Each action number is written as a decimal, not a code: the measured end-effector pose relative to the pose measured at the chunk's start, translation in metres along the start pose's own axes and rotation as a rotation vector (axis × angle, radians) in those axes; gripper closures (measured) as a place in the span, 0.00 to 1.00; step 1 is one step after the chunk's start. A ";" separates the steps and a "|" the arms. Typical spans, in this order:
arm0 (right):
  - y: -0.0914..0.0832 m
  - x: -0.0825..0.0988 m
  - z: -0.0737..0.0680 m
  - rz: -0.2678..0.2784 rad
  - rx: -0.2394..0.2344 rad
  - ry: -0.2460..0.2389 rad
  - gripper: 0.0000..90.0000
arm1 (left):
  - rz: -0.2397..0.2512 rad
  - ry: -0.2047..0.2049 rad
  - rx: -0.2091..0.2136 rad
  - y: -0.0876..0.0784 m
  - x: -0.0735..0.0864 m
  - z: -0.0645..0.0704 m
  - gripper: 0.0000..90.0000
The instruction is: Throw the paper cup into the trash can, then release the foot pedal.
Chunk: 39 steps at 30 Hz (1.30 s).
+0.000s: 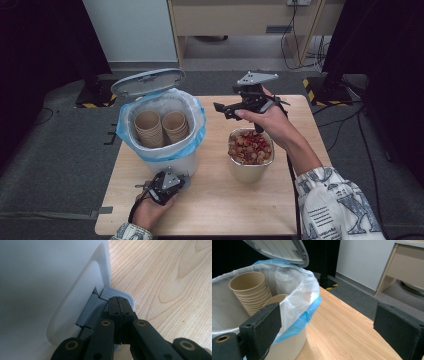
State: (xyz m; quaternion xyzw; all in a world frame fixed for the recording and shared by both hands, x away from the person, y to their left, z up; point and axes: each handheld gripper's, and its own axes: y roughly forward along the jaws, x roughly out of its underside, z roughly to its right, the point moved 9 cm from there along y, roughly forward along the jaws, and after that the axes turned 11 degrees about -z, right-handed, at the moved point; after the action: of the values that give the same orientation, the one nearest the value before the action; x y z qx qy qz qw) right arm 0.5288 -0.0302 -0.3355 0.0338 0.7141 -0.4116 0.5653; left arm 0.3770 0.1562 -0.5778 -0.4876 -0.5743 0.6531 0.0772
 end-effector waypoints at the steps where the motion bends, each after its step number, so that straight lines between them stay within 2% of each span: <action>1: -0.001 0.001 0.002 0.000 0.003 0.004 0.09 | 0.000 -0.001 0.001 0.000 0.000 0.000 1.00; 13: -0.007 0.013 0.018 -0.015 0.040 0.026 0.09 | 0.002 -0.002 0.000 0.000 0.000 0.000 1.00; 31: -0.025 0.032 0.043 -0.029 0.092 0.056 0.08 | -0.002 -0.002 -0.002 0.000 0.000 0.000 1.00; 35: -0.032 0.040 0.051 -0.033 0.109 0.067 0.07 | 0.000 -0.025 0.007 -0.003 0.001 0.001 0.99; 39: -0.040 0.049 0.061 -0.037 0.130 0.079 0.07 | 0.026 -0.074 0.017 -0.017 0.006 0.001 0.84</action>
State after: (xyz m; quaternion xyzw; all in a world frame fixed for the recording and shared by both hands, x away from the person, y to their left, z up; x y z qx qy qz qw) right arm 0.5390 -0.1150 -0.3557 0.0735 0.7080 -0.4657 0.5258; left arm 0.3657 0.1649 -0.5670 -0.4697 -0.5650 0.6764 0.0515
